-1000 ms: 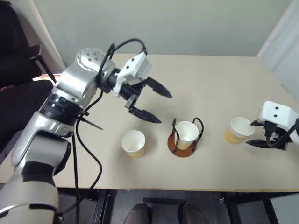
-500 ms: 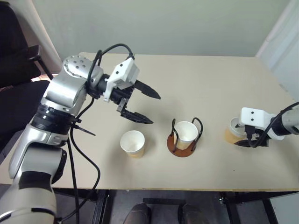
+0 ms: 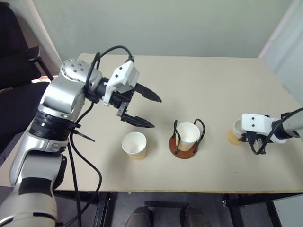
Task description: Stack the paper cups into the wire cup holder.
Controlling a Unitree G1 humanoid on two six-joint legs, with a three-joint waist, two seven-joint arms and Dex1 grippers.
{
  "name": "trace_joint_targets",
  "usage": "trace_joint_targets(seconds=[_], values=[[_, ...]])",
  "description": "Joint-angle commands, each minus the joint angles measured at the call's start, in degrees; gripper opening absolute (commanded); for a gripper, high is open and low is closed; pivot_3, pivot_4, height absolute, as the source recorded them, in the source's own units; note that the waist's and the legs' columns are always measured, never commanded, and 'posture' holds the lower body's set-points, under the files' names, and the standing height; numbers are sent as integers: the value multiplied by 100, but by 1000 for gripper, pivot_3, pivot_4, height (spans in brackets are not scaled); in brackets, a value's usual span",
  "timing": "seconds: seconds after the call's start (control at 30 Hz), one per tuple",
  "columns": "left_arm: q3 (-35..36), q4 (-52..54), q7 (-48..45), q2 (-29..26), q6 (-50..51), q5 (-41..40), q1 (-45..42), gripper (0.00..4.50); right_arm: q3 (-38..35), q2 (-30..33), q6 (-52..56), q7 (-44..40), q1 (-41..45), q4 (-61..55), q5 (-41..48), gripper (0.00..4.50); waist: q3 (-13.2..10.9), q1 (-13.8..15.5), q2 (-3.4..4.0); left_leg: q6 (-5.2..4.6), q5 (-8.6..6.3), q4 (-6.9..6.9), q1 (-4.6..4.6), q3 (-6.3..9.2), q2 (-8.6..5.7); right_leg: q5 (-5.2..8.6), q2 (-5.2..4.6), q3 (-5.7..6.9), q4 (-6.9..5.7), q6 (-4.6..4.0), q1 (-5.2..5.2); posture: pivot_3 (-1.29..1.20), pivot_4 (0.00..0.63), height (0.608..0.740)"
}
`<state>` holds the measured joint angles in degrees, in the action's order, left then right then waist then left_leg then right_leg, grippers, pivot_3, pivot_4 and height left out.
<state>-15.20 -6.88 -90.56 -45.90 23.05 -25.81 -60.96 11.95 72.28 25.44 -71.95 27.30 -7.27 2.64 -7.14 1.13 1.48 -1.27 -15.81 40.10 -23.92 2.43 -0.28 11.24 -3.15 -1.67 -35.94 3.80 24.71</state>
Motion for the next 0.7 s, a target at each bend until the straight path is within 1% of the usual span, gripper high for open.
trace_joint_targets(seconds=[0.03,0.1,0.2,0.27,0.37,0.43,0.53,0.6,0.7], values=[[253,281,-148,-162,113,-51,118,4500,-675,311,143,-261,230,-330,305,26,0,-5,1,0,0,-2,0,0,0,0,0,0,-1,0,2,0,150,740],[138,354,-185,-353,12,-31,236,4500,-923,437,451,-598,705,-664,726,26,0,-26,1,4,2,-8,-1,0,1,2,2,0,-2,-4,7,0,150,740],[-143,317,-194,-608,-250,-50,326,4500,-944,614,941,-1343,1873,-1249,1461,26,-2,-68,8,9,5,-20,-9,-2,1,7,4,-1,-4,-12,24,0,150,740],[-211,219,-194,-585,-286,-91,233,4500,-674,521,1168,-1667,2643,-1419,1646,26,1,-82,-1,11,6,-29,-7,0,6,16,8,2,-5,-28,24,0,150,740],[-306,104,-194,-493,-366,-90,101,4500,-88,145,1314,-1996,3667,-1524,1634,26,2,-82,-14,12,6,-31,-3,13,8,23,12,9,0,-40,20,0,150,740],[-375,59,-194,-478,-411,-100,57,4500,221,-10,1333,-2052,4021,-1539,1625,26,1,-84,-14,10,5,-19,-5,16,5,22,10,9,-2,-41,19,0,150,740],[-507,-10,-194,-477,-499,-118,-27,4500,883,-490,1239,-2055,4539,-1518,1503,26,1,-97,-13,10,5,-16,-9,19,2,22,7,9,-3,-41,20,0,150,740],[-551,-34,-194,-483,-516,-140,-79,4500,1160,-684,1104,-2055,4672,-1439,1395,26,1,-100,-13,11,6,-18,-8,19,3,21,7,11,-7,-41,25,0,150,740],[-580,-42,-194,-506,-537,-166,-112,4500,1370,-861,861,-2055,4703,-1295,1240,26,1,-95,-13,12,6,-24,-9,26,5,24,8,14,-6,-45,27,0,150,740]])
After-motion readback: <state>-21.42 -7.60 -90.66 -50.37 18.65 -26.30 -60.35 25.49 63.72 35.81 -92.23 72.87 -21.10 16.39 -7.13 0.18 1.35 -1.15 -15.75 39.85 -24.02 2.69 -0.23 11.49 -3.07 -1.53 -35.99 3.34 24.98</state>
